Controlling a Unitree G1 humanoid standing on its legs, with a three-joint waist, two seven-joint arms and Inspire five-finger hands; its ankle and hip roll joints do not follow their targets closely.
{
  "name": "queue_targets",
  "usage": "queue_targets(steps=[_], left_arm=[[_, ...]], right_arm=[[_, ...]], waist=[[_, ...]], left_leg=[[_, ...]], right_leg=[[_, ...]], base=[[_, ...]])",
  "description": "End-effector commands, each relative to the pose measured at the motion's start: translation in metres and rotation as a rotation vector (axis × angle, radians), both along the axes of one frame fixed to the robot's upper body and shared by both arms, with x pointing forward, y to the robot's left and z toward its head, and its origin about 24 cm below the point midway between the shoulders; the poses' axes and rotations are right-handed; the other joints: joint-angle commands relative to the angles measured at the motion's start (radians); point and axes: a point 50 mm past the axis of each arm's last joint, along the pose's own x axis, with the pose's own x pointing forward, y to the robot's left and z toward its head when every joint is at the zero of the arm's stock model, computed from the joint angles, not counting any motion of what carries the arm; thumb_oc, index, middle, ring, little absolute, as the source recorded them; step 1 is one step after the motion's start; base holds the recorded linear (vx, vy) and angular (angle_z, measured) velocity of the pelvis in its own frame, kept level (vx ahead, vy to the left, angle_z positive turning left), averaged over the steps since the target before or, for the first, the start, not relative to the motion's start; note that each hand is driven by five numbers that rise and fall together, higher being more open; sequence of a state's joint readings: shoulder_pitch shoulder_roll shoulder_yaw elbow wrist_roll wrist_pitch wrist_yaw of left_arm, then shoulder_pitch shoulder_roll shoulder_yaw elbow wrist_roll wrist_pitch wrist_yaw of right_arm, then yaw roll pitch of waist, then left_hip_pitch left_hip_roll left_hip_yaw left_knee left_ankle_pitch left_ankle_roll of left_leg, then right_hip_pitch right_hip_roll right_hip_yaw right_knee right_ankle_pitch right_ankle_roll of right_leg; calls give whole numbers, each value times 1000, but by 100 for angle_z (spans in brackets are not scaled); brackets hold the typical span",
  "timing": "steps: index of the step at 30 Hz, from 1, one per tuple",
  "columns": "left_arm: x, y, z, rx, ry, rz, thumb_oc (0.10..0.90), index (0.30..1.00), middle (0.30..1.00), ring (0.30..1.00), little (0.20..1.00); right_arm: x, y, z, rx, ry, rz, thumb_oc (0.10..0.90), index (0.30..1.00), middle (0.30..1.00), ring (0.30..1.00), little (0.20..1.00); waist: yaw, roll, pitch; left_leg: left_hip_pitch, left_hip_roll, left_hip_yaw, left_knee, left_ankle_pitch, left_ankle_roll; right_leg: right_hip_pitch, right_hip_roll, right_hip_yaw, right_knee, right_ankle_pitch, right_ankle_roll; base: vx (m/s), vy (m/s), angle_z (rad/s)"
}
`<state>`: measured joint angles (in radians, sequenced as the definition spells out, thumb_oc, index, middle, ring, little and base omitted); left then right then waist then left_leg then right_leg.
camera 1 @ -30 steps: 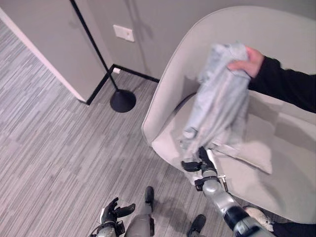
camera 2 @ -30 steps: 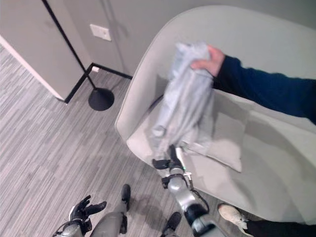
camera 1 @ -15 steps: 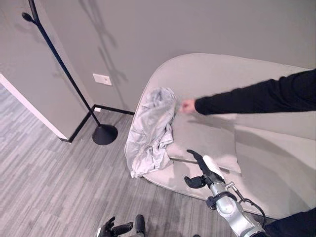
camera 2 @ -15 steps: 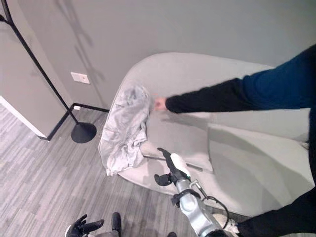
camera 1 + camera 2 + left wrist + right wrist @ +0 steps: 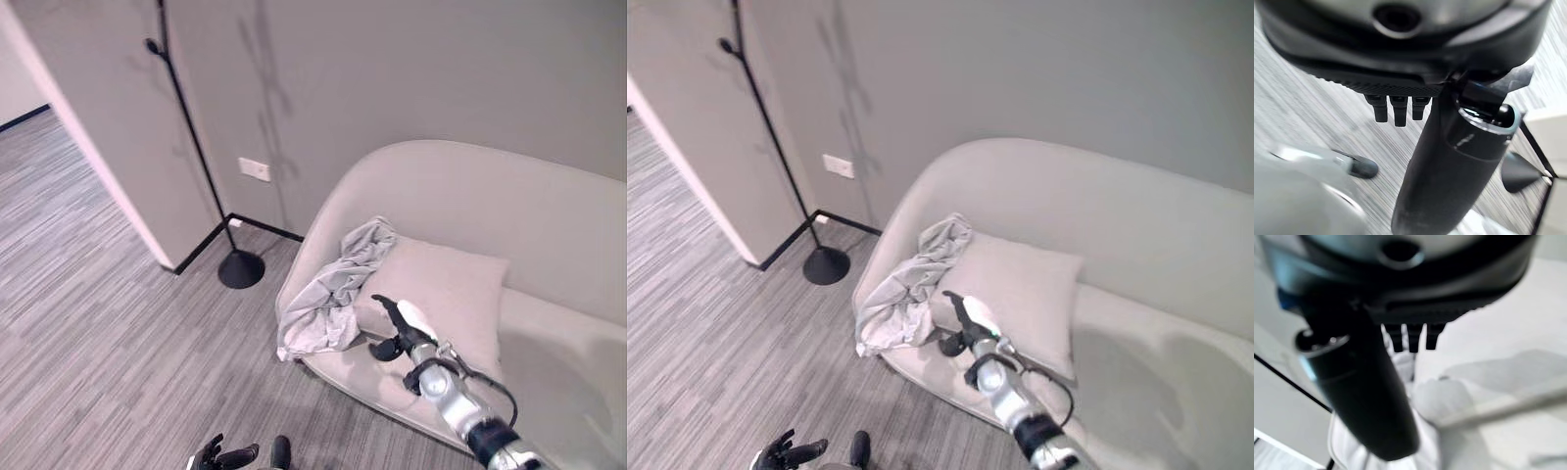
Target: Hang the clothes on the sofa on the clothes rack.
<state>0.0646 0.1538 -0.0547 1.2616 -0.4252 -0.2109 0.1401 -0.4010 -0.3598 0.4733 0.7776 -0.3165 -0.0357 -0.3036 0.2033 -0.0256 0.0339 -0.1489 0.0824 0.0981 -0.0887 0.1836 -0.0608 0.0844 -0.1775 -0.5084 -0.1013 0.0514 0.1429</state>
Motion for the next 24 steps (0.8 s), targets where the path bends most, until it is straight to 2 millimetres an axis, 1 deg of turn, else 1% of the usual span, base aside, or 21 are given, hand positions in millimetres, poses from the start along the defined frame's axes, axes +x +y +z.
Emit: queue_targets(steps=[1,2,3,4,5,6,8,11,12,13,14,15,16,17,19,20,21,24], left_arm=[[1,-3,-2,19,40,-117,800,900,900,900,900],[2,-1,-1,26,42,-145,800,900,900,900,900],[2,0,-1,30,40,-151,800,900,900,900,900],[5,0,0,36,32,-170,800,900,900,900,900],[6,1,0,39,30,-175,800,900,900,900,900],[8,2,1,50,24,-195,800,900,900,900,900],[13,3,3,66,12,-227,800,900,900,900,900],[27,0,6,99,-25,-323,800,900,900,900,900],[35,2,9,132,-43,-370,800,900,900,900,900],[35,2,9,133,-43,-370,800,900,900,900,900],[40,2,11,148,-57,-387,800,900,900,900,900],[46,2,13,167,-76,-411,800,900,900,900,900],[56,1,17,202,-103,-470,800,900,900,900,900],[57,1,17,202,-103,-471,800,900,900,900,900],[72,-1,23,247,-152,-543,800,900,900,900,900],[87,-4,31,279,-209,-600,800,900,900,900,900],[87,-4,31,280,-210,-601,800,900,900,900,900],[106,-7,41,348,-275,-691,800,900,900,900,900]], right_arm=[[31,9,48,83,-235,-20,800,900,900,900,900],[42,1,49,64,-222,-91,800,900,900,900,900],[46,-2,50,54,-222,-118,800,900,900,900,900],[55,-12,58,32,-242,-180,800,900,900,900,900],[58,-18,63,11,-253,-202,800,900,900,900,900],[64,-29,71,-60,-275,-237,800,900,900,900,900],[67,-43,79,-151,-286,-265,800,900,900,900,900],[70,-65,92,-267,-311,-322,800,900,900,900,900],[73,-76,104,-318,-347,-360,800,900,900,900,900],[73,-76,105,-318,-348,-360,800,900,900,900,900],[74,-79,110,-332,-367,-374,800,900,900,900,900],[75,-85,116,-359,-387,-390,800,900,900,900,900],[75,-97,127,-419,-414,-422,800,900,900,900,900],[75,-97,128,-419,-415,-423,800,900,900,900,900],[76,-108,144,-472,-461,-455,800,900,900,900,900],[77,-114,155,-501,-485,-473,800,900,900,900,900],[77,-114,156,-501,-486,-473,800,900,900,900,900],[76,-123,165,-521,-491,-502,800,900,900,900,900]], waist=[[53,-12,12],[82,-18,27],[95,-22,33],[110,-22,44],[116,-21,50],[129,-18,64],[138,-17,73],[150,-13,88],[156,-14,101],[157,-14,102],[158,-13,111],[161,-10,119],[167,-6,130],[167,-6,131],[168,1,150],[171,8,167],[171,8,168],[182,19,196]], left_leg=[[-14,28,-93,8,-98,-26],[-50,12,-118,6,-85,-26],[-55,14,-131,6,-100,-37],[-78,5,-147,5,-94,-38],[-87,0,-151,5,-93,-37],[-101,-10,-160,4,-91,-35],[-113,-20,-163,5,-90,-34],[-129,-36,-169,6,-92,-29],[-134,-42,-171,8,-93,-26],[-134,-42,-171,8,-93,-26],[-134,-46,-171,9,-94,-22],[-134,-50,-172,9,-94,-18],[-136,-56,-176,9,-96,-13],[-136,-57,-176,9,-96,-12],[-143,-64,-179,11,-94,-10],[-153,-73,-183,12,-92,-9],[-153,-73,-183,12,-92,-9],[-173,-89,-192,14,-89,-7]], right_leg=[[-17,-64,-12,37,-50,19],[-23,-65,-39,38,-49,20],[-16,-58,-39,35,-67,24],[-24,-58,-56,38,-67,25],[-29,-58,-59,39,-66,26],[-35,-61,-67,40,-63,28],[-41,-66,-74,42,-61,31],[-49,-75,-77,50,-63,35],[-58,-79,-74,61,-67,35],[-59,-80,-74,62,-67,36],[-65,-84,-70,73,-68,37],[-72,-89,-71,86,-69,39],[-82,-101,-73,110,-70,42],[-83,-102,-73,111,-71,42],[-96,-114,-79,139,-70,50],[-106,-123,-81,150,-69,54],[-107,-123,-81,151,-69,54],[-118,-133,-92,150,-63,60]], base=[[-6,47,55],[41,-10,78],[43,-9,72],[53,-14,94],[3,60,74],[21,64,53],[29,57,22],[36,43,11],[32,42,7],[31,44,2],[22,36,0],[50,69,-7],[33,55,-10],[26,55,-9],[-6,46,0],[-8,36,5],[-22,26,5],[-28,9,5]])
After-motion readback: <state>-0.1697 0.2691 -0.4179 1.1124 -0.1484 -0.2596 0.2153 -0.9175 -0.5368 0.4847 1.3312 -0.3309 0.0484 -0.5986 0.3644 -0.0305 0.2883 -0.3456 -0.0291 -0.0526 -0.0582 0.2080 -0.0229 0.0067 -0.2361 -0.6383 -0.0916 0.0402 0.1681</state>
